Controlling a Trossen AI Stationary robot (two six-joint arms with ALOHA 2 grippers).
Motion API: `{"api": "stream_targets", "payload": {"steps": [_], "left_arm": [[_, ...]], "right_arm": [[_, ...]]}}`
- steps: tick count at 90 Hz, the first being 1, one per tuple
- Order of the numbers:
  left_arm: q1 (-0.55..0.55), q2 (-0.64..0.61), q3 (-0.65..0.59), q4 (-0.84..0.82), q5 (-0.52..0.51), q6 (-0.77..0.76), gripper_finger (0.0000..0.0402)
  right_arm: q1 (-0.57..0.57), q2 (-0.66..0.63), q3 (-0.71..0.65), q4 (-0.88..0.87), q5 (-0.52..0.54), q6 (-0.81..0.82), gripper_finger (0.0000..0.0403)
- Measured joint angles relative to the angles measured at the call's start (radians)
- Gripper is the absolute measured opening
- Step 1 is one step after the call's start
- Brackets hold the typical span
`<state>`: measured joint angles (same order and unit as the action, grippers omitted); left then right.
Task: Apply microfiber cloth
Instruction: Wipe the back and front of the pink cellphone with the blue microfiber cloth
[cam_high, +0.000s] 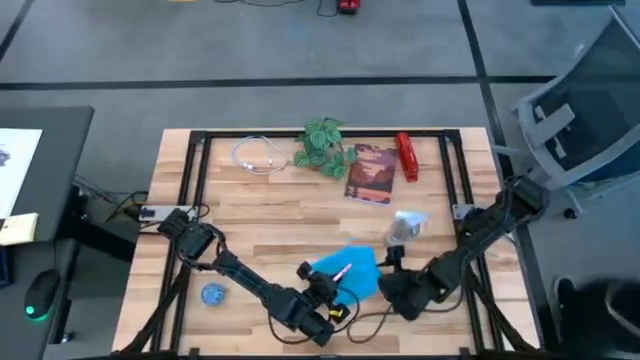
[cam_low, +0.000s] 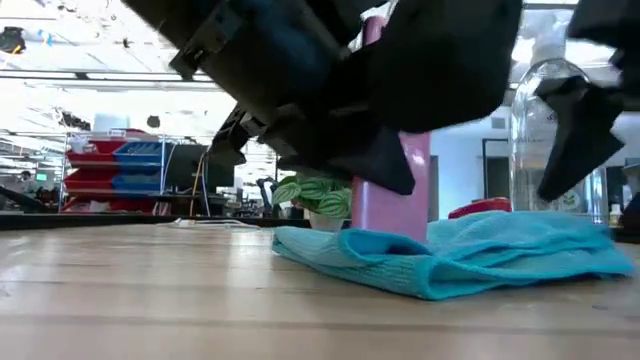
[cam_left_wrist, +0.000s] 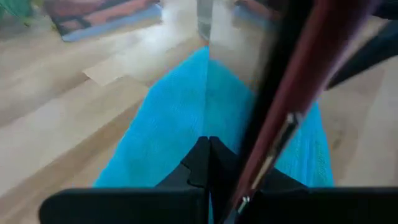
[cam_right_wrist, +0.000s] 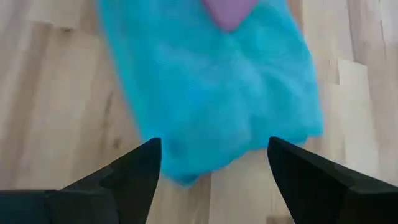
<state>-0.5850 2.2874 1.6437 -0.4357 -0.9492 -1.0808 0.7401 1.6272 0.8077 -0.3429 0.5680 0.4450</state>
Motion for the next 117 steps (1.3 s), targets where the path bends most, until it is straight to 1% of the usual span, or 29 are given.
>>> {"api": "stream_targets", "payload": {"steps": [12, 23, 30, 39, 51, 60, 74, 85, 107, 112, 117], "left_arm": [[0.0, -0.018, 0.004, -0.012, 0.062, 0.013, 0.0011], [-0.006, -0.05, 0.004, -0.015, 0.159, 0.07, 0.0011], [-0.009, -0.06, 0.004, 0.004, 0.192, 0.125, 0.0011], [-0.009, -0.06, 0.004, 0.057, 0.212, 0.203, 0.0011], [-0.001, -0.06, 0.004, 0.095, 0.237, 0.233, 0.0011], [0.003, -0.059, 0.004, 0.094, 0.236, 0.241, 0.0011], [0.005, -0.059, 0.004, 0.094, 0.226, 0.246, 0.0011], [0.007, -0.059, 0.004, 0.094, 0.223, 0.25, 0.0011], [0.007, -0.059, 0.004, 0.096, 0.225, 0.256, 0.0011], [0.007, -0.059, 0.005, 0.096, 0.225, 0.263, 0.0011], [0.006, -0.059, 0.005, 0.096, 0.226, 0.272, 0.0011]], "right_arm": [[0.005, -0.074, -0.07, 0.148, -0.002, -0.009, 0.0248], [0.023, -0.164, -0.132, 0.329, 0.001, -0.075, 0.0237], [0.015, -0.213, -0.154, 0.445, -0.007, -0.14, 0.0231], [-0.024, -0.24, -0.161, 0.564, -0.073, -0.222, 0.0226], [-0.103, -0.233, -0.162, 0.686, -0.231, -0.276, 0.0219], [-0.159, -0.213, -0.162, 0.716, -0.342, -0.279, 0.0212], [-0.199, -0.198, -0.162, 0.737, -0.413, -0.279, 0.0186], [-0.214, -0.198, -0.162, 0.743, -0.446, -0.281, 0.0146], [-0.228, -0.198, -0.162, 0.74, -0.46, -0.304, 0.0027], [-0.227, -0.198, -0.161, 0.737, -0.461, -0.311, 0.0015], [-0.227, -0.198, -0.159, 0.719, -0.461, -0.308, 0.0016]]}}
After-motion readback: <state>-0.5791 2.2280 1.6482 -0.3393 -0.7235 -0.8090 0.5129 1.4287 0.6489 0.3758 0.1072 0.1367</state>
